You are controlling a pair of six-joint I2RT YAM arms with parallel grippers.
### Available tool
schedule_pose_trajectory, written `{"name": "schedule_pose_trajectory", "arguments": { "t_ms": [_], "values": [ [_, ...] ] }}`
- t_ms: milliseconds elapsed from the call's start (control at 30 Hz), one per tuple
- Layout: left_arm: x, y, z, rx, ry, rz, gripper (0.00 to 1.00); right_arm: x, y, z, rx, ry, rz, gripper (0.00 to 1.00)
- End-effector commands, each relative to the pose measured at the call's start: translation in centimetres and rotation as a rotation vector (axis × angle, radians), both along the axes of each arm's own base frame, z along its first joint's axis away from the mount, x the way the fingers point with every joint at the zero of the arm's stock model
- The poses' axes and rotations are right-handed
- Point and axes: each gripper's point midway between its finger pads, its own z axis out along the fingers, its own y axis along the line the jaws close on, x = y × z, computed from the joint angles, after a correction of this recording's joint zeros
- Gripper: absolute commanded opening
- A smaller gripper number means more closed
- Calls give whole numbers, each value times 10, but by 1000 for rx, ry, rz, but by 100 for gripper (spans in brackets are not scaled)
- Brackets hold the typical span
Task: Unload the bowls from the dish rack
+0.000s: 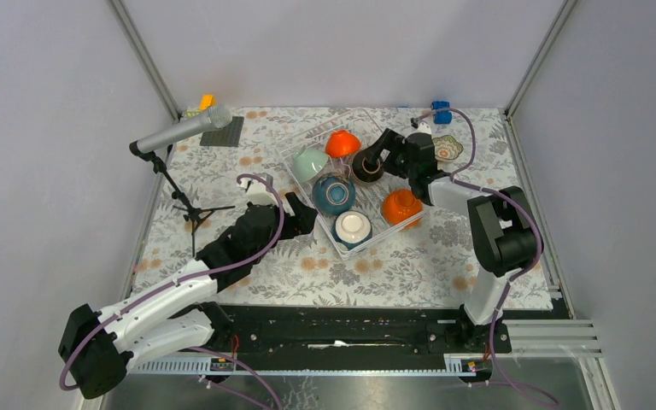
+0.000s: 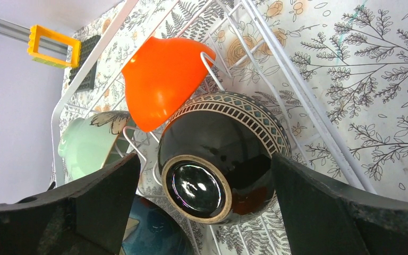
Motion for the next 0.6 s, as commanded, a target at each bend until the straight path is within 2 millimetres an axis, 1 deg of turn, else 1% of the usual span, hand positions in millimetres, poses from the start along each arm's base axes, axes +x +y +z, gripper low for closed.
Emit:
{"name": "schedule_pose_trajectory", "arguments": {
  "t_ms": [0, 133, 233, 433, 567],
  "values": [
    [2, 4, 8, -4, -28, 13, 86, 14, 2, 27, 10, -76, -8, 100],
    [1, 5, 10, -7, -32, 16, 86, 10, 0, 41, 18, -100, -8, 100],
    [1, 5, 12, -13, -36, 16, 86, 5, -1, 55, 27, -126, -8, 100],
    [1, 7, 13, -10, -37, 21, 86, -5, -4, 89, 49, -189, -8, 100],
    [0, 8, 14, -11, -37, 23, 86, -6, -4, 114, 66, -237, -7, 100]
  ]
}}
